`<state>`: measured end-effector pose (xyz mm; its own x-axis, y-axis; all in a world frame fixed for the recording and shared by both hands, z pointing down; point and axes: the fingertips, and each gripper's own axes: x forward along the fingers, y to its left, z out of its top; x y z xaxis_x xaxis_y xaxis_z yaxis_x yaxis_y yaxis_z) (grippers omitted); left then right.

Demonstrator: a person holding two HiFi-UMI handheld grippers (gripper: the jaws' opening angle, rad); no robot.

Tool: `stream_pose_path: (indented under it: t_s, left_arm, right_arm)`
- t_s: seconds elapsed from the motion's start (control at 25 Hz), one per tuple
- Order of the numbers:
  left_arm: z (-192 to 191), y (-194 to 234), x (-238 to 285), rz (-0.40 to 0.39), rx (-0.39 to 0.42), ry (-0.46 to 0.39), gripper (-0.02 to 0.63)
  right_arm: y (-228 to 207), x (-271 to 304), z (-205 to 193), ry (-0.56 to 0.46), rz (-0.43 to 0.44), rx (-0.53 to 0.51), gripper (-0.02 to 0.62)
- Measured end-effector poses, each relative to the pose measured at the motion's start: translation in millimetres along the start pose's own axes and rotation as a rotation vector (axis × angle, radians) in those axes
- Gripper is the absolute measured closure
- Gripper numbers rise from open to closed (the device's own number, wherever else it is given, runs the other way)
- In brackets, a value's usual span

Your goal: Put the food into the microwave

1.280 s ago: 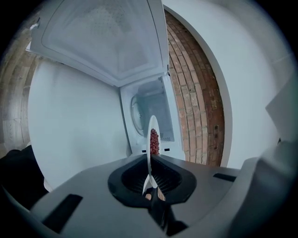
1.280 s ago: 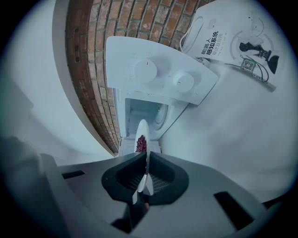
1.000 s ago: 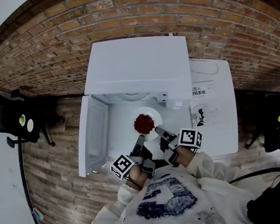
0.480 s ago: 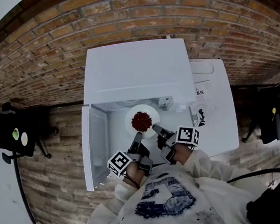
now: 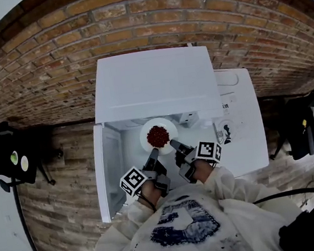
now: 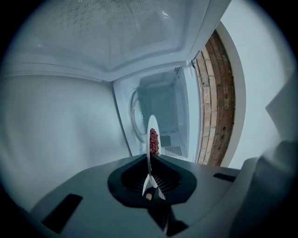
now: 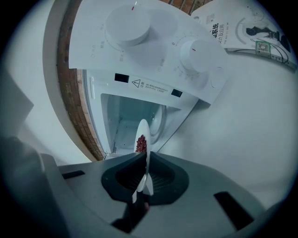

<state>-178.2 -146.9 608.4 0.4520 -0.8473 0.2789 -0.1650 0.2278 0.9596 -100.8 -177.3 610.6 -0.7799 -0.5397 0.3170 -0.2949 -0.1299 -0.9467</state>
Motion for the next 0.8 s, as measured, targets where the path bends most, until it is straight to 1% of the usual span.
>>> stream_pose_path:
  t_s: [0.28,0.8]
  left_arm:
    - [6.3,6.5,10.6,0.014,-0.004,0.011,0.583]
    - [28.1,23.3,33.2,0.042,0.007,-0.01,0.583]
  right_arm:
    - [-7.1,9.4,6.5,-0.008,-0.018,0.005,0.571]
    - [-24.2,37.5,19.7,-0.035,-0.023,0.034,0.569]
